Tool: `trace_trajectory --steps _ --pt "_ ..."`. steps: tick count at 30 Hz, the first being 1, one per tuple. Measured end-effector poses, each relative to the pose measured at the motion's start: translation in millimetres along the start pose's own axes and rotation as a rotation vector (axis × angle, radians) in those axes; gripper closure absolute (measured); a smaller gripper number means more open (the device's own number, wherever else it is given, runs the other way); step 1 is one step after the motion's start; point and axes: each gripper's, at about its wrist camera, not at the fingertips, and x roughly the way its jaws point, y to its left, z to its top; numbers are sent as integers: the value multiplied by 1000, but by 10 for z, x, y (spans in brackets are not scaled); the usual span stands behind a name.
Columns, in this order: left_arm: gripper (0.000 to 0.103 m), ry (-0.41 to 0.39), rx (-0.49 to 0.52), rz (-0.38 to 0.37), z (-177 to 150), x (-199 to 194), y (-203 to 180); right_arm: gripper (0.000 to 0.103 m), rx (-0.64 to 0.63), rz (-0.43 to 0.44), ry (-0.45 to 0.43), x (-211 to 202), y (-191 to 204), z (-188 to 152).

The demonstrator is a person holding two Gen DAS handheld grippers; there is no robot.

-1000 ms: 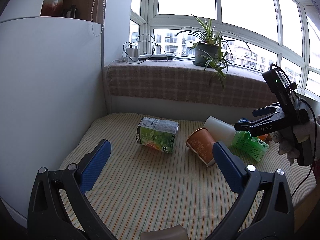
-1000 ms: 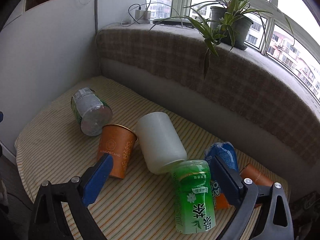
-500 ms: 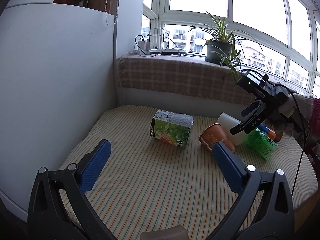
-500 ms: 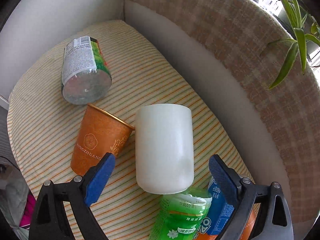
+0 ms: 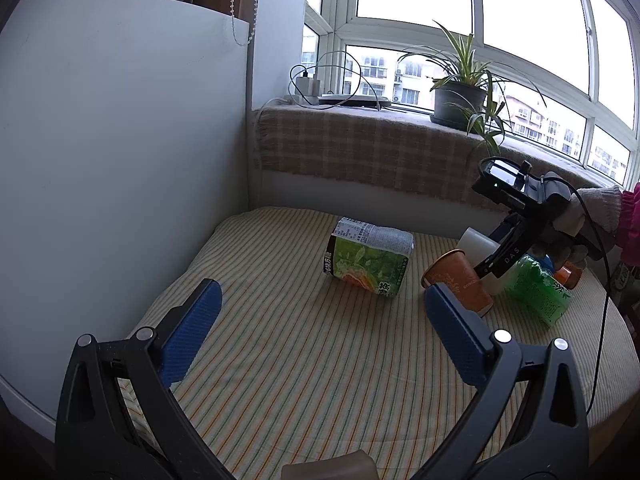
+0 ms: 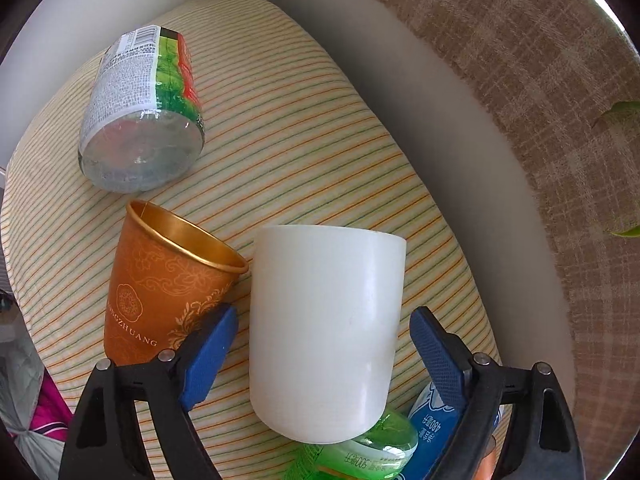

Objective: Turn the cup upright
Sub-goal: 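Move the right gripper toward the tipped white plastic cup, then close the right gripper on the white cup's body and lift it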

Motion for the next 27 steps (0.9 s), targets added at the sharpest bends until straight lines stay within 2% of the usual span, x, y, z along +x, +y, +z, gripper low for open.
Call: trace_trajectory --steps 3,7,11,21,27 --pt "0 2 1 4 3 15 16 27 7 9 10 69 6 57" --pt "0 3 2 5 4 28 22 26 8 11 6 127 -4 73" --pt "0 2 2 4 6 30 23 27 14 -19 -7 -33 6 -36" --pt "0 -15 14 -9 16 -59 -32 27 43 -40 -121 -406 41 -103" --pt "0 -29 20 -20 19 -173 -69 27 52 -42 -201 -783 146 -284"
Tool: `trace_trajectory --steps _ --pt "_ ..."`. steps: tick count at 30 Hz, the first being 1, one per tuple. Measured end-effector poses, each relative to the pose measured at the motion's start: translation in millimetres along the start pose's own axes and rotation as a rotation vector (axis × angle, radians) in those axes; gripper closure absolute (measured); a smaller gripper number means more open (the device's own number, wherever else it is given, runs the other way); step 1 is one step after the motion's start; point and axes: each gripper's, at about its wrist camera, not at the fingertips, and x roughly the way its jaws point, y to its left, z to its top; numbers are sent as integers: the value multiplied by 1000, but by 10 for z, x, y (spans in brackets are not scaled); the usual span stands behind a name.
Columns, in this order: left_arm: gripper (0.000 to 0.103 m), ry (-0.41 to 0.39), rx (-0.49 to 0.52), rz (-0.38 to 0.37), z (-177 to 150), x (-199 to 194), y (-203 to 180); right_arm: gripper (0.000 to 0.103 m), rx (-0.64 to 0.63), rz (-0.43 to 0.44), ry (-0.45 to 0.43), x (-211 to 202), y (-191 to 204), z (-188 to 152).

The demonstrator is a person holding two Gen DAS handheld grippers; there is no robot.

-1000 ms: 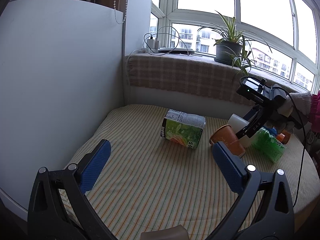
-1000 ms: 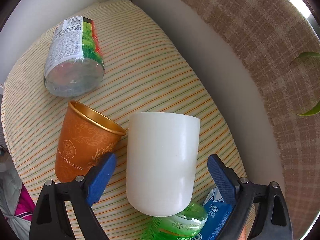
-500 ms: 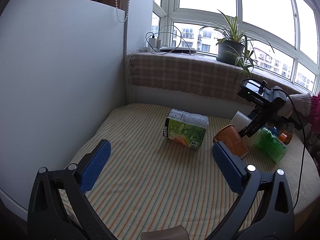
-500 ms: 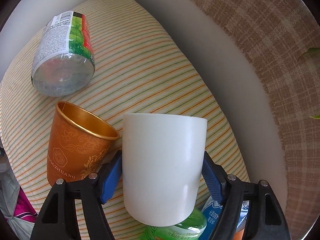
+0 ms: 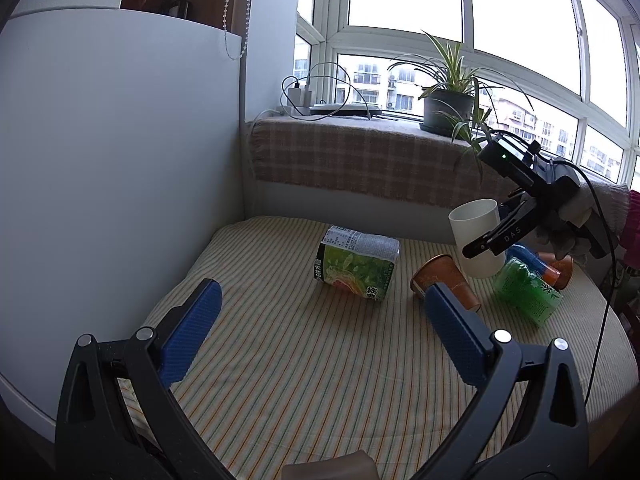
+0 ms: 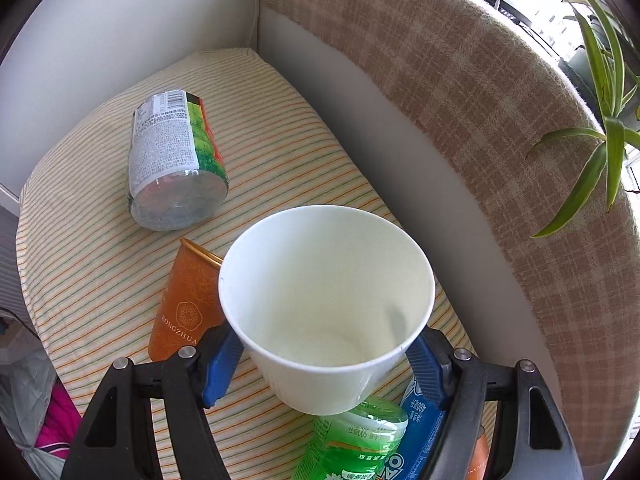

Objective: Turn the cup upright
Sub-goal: 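Close the right gripper on the white cup's body and lift it, then rotate the right gripper to turn the white cup rim-up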

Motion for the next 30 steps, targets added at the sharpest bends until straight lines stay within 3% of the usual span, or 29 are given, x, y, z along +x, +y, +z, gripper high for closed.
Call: trace_trajectory --steps 9,14,23,30 --pt "0 -14 5 -24 19 -136 -44 27 84 59 -165 -628 233 -292" --pt "0 -13 9 -45 26 -183 -77 27 201 195 -234 -873 382 -725" --pt "0 14 18 -97 -17 -247 -202 27 494 508 -177 -593 576 -1457" --pt "0 46 22 -136 -27 -256 -273 27 677 697 -100 -88 591 -1747"
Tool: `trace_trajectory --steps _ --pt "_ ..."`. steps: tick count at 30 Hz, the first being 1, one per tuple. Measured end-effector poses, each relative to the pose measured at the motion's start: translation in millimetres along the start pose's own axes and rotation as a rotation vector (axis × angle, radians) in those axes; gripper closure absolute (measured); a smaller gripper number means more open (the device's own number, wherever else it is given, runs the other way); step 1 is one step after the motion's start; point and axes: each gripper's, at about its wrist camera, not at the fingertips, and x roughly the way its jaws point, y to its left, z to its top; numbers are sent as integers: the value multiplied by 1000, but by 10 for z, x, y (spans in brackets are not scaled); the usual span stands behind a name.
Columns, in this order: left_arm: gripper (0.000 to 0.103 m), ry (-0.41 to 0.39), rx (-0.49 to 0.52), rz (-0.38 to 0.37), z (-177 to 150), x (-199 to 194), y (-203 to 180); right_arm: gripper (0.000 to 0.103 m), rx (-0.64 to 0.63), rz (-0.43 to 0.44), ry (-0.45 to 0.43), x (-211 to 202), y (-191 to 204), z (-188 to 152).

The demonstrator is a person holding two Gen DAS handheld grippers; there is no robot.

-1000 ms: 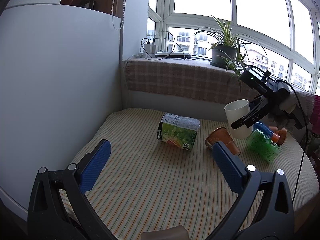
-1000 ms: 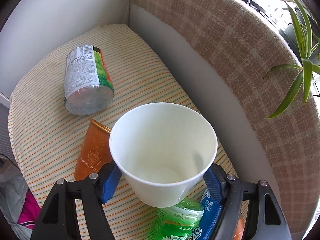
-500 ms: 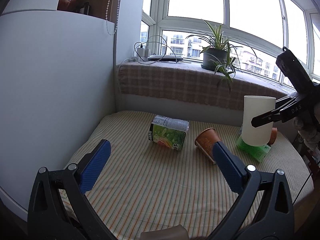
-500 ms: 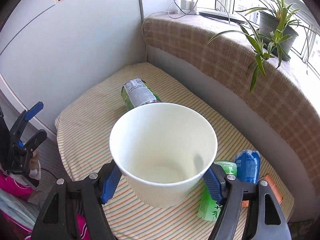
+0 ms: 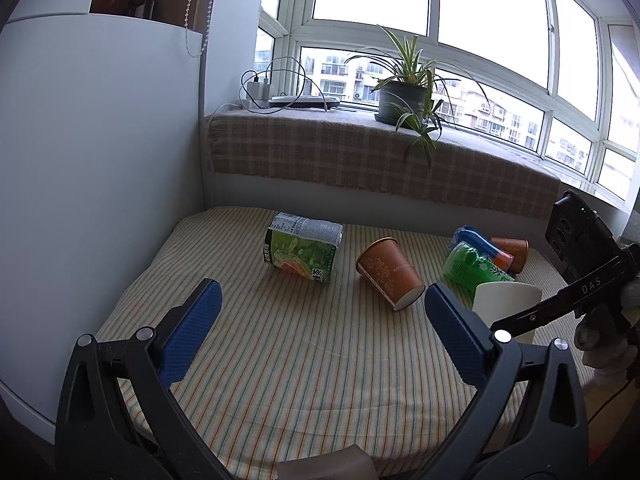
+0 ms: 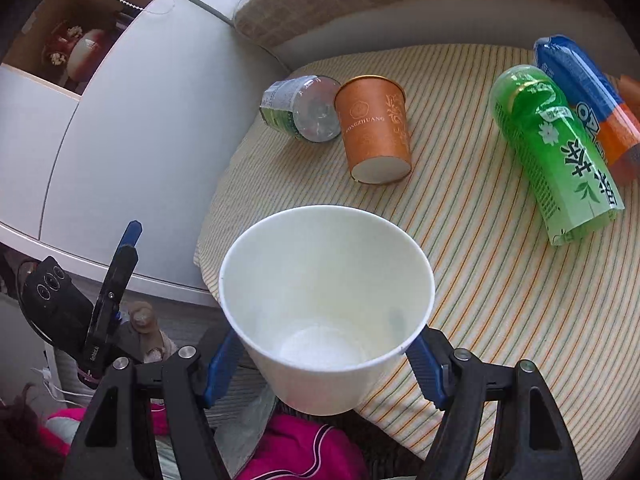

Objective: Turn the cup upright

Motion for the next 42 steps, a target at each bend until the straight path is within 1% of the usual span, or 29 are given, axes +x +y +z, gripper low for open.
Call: trace_trajectory --steps 5,10,14,19,22,27,28,29,31,34,39,42 --pt "0 33 -18 -31 -2 37 3 27 72 23 36 136 -150 10" --pt "0 58 -38 -51 -8 80 31 27 88 16 56 285 -179 72" --pt "0 62 -35 -55 -2 84 35 27 101 20 52 357 -163 156" --pt "0 72 -47 -61 -1 105 58 27 84 -11 47 419 -134 278" --pt "0 79 -50 -63 -10 120 68 26 99 -20 35 451 -178 295" --pt "0 112 -77 -94 -19 168 98 25 116 -19 13 485 -211 310" --pt "0 123 -83 -106 -17 184 103 24 111 -21 5 475 -203 310" --pt "0 135 -93 -120 -15 204 109 19 102 -29 -9 432 -212 281" --pt "0 175 -129 -163 -16 270 123 16 77 -49 -37 366 -161 261" --pt "0 252 -198 -228 -31 406 137 16 39 -66 -88 217 -60 182" --pt "0 365 -279 -343 -71 663 38 15 -73 -184 -238 -118 207 -110" --pt "3 434 -339 -405 -116 837 -27 14 -94 -253 -339 -335 240 -359"
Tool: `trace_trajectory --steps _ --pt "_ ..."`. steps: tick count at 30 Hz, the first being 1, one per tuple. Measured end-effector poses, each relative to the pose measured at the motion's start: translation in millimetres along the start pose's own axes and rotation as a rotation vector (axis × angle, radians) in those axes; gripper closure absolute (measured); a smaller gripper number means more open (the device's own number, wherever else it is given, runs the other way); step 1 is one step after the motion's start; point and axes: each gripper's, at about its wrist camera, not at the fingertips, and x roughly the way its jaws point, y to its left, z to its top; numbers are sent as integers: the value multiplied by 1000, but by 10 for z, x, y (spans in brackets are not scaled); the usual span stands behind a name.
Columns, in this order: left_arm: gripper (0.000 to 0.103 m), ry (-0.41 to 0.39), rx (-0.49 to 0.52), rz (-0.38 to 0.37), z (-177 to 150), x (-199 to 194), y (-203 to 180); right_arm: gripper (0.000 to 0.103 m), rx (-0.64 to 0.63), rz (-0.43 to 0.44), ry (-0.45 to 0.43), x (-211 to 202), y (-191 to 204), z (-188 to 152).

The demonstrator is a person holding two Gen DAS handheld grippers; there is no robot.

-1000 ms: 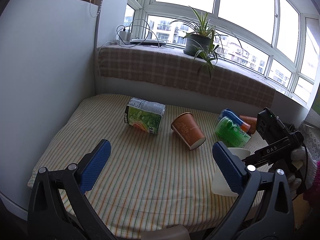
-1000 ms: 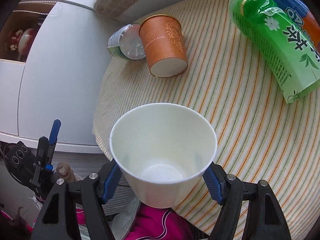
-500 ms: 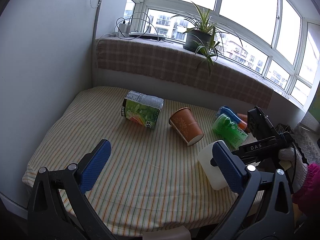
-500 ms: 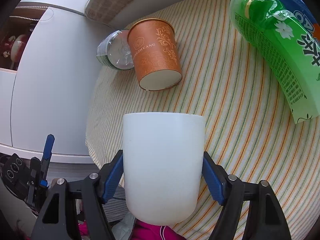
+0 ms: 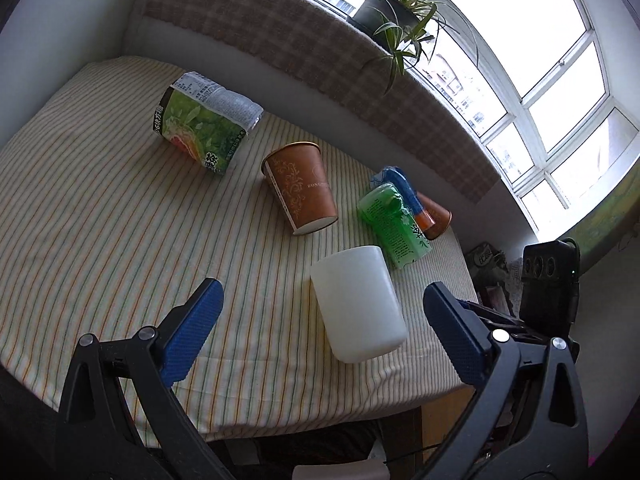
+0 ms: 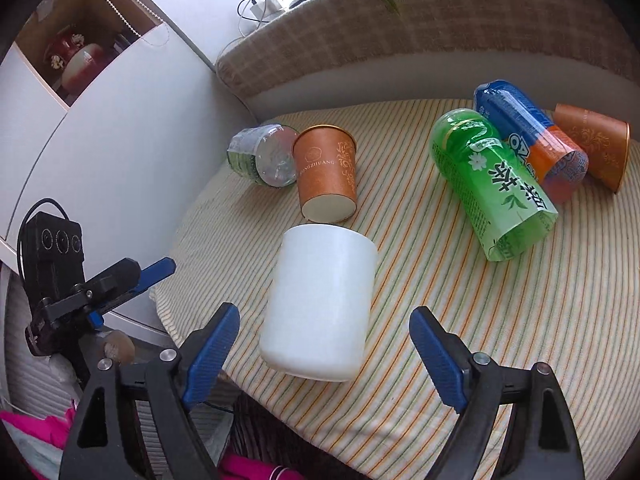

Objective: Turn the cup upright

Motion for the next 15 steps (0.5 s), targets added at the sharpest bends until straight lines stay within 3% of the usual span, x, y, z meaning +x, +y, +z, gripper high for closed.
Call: trace_trajectory --steps 9,15 --pt "7 163 -218 -130 21 534 140 13 1 -332 -233 -643 -23 -419" --pt "8 223 -281 -166 20 802 131 11 36 -401 -279 -830 -97 -581"
